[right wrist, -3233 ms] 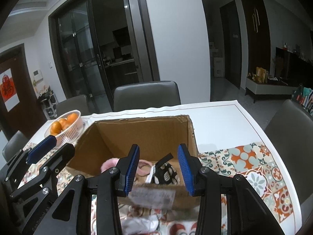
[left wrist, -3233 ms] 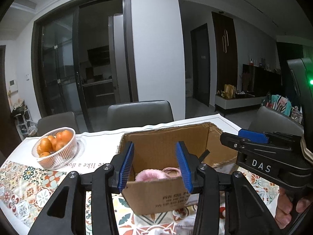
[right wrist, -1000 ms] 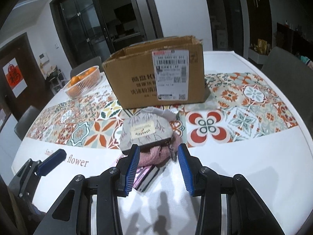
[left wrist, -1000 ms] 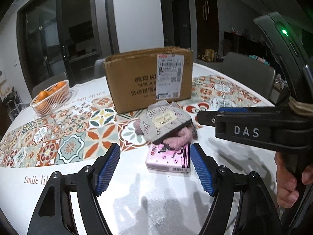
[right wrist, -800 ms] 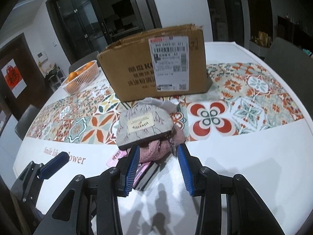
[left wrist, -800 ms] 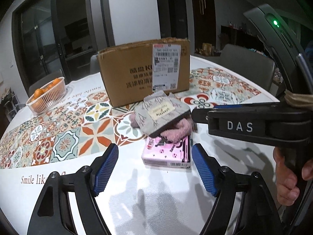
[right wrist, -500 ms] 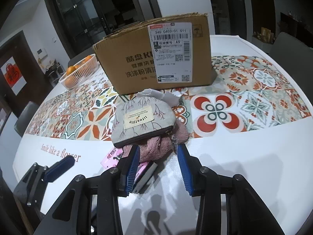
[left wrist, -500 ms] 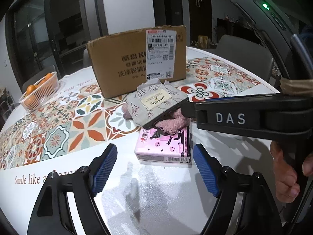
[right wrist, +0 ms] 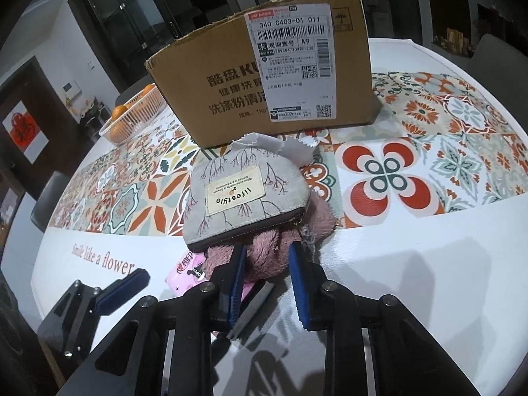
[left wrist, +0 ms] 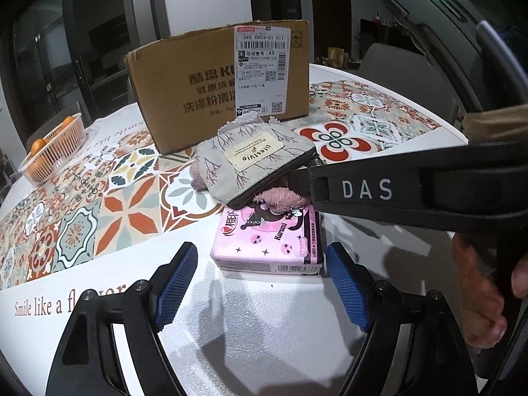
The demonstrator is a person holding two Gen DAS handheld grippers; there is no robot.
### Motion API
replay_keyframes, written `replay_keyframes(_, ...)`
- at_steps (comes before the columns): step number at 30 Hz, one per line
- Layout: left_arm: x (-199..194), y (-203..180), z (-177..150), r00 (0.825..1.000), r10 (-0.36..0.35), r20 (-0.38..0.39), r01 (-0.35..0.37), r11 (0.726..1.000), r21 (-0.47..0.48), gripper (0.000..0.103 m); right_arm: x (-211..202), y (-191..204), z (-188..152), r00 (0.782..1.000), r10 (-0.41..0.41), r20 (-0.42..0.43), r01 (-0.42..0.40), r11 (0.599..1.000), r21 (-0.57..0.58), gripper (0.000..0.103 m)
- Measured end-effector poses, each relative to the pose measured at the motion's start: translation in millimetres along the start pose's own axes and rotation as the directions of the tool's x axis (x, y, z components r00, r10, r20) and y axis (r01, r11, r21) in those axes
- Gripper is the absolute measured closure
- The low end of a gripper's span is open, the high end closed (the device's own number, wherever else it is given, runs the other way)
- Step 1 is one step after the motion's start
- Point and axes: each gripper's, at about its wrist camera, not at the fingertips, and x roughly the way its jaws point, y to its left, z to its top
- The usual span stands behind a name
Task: Organize soft objects
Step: 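Grasp the pink boxed phone case with the left tool while the right tool grasps the pink fluffy cloth, then carry the phone case and pink cloth over the box and release both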
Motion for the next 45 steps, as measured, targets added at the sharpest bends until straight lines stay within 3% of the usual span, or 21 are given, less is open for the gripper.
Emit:
replay_keyframes(10,7,3,3,1.0,-0.012,-0.004,0.012,1.0,-0.014,0.024,9,-1,2,1.0,0.009,-0.025,-0.009,1.0,-0.009,0.092)
replay_keyframes(14,8,2,2,1.0,-0.028,-0.003,0.027,0.999,-0.021,0.031,6,-2,1,1.0,0.007,-0.018,-0.007,1.0,-0.011,0.093)
replay_keyframes(25,-11,7,2,1.0,0.014,0.025,-0.012,0.998,-0.061,0.032,-15,1,0,1.0,0.018,0.017,-0.018,1.0,-0.013,0.093)
replay_keyframes(45,-89,18,27,0.973,0.117,0.197,-0.086,0.984,-0.158,0.032,-86,18,10,0.982,0.056,0.178,-0.054,0.998,-0.019,0.094)
